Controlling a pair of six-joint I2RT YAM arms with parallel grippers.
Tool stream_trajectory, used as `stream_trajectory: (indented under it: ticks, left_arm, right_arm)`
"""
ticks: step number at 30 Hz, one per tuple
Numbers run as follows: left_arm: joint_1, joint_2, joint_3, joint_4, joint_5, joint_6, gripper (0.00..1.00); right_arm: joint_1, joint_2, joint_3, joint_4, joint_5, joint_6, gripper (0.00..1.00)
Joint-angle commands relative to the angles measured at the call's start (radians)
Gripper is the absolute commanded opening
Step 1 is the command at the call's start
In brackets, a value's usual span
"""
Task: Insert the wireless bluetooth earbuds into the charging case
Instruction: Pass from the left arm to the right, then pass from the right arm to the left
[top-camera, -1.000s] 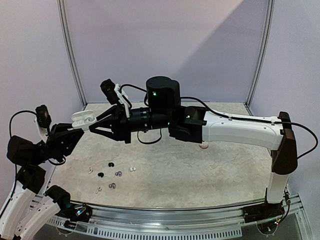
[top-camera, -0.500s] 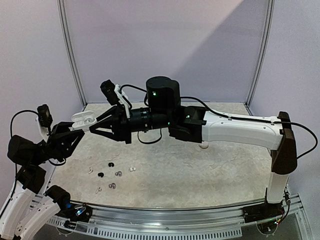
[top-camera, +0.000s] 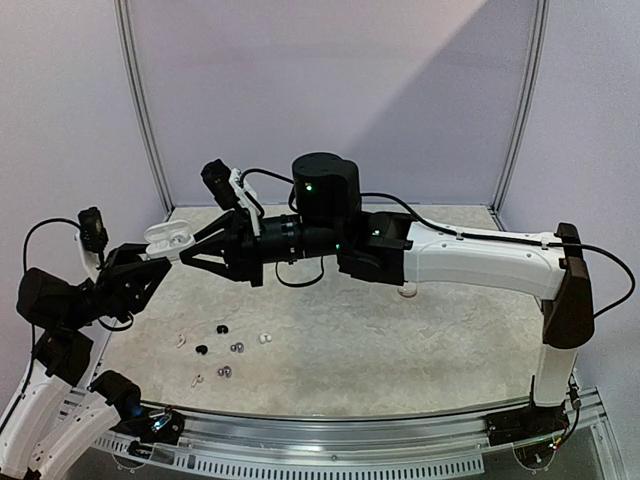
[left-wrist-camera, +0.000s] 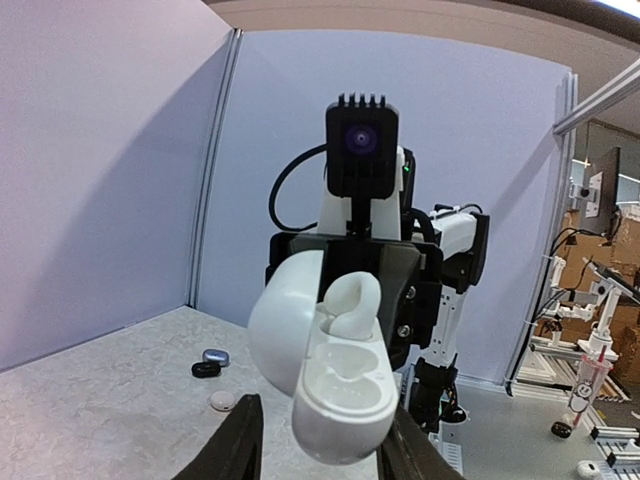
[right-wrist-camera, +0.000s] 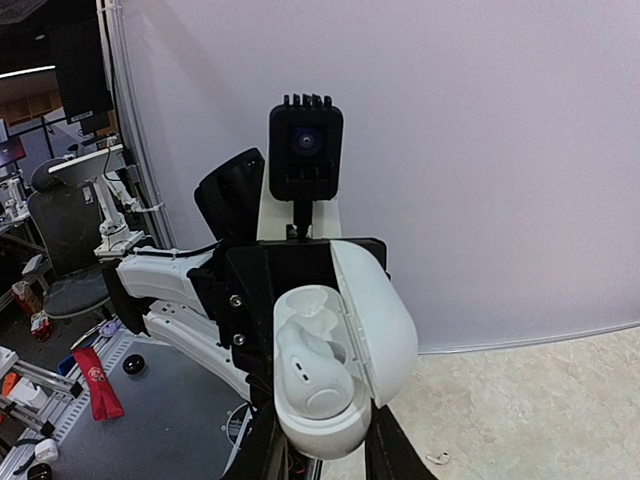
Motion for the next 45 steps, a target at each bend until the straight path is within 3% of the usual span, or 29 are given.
stream_trajectory:
  ticks: [1, 17, 24, 32, 36, 42, 45]
  left_arm:
    - [-0.014, 0.022, 0.011, -0.008, -0.025, -0.004, 0.38]
    - [-0.018, 0.024, 0.027, 0.028, -0.033, -0.009, 0.48]
    - [-0.019, 0.024, 0.02, 0.018, -0.021, -0.006, 0.31]
    - [-0.018, 0.017, -0.016, -0.021, -0.018, -0.004, 0.55]
    - [-0.018, 0.014, -0.031, -0.036, -0.022, 0.002, 0.57]
    - [-0.018, 0.01, -0.028, -0.049, -0.024, 0.015, 0.4]
    - [-0.018, 0.013, -0.02, -0.031, -0.026, 0.011, 0.38]
  right_arm:
    - [0.009, 0.022, 0.023, 0.005, -0.003, -0.01, 0.0]
    - [0.009, 0.033, 0.027, -0.028, 0.019, -0.022, 0.0]
    - [0.008, 0.03, 0.027, -0.021, 0.017, -0.023, 0.0]
    - [0.009, 0.022, 0.027, -0.009, 0.015, -0.024, 0.0]
    - [0.008, 0.017, 0.025, -0.02, 0.018, -0.026, 0.0]
    - [0.009, 0.01, 0.021, -0.024, 0.022, -0.032, 0.0]
    - [0.008, 0.012, 0.021, -0.026, 0.022, -0.032, 0.0]
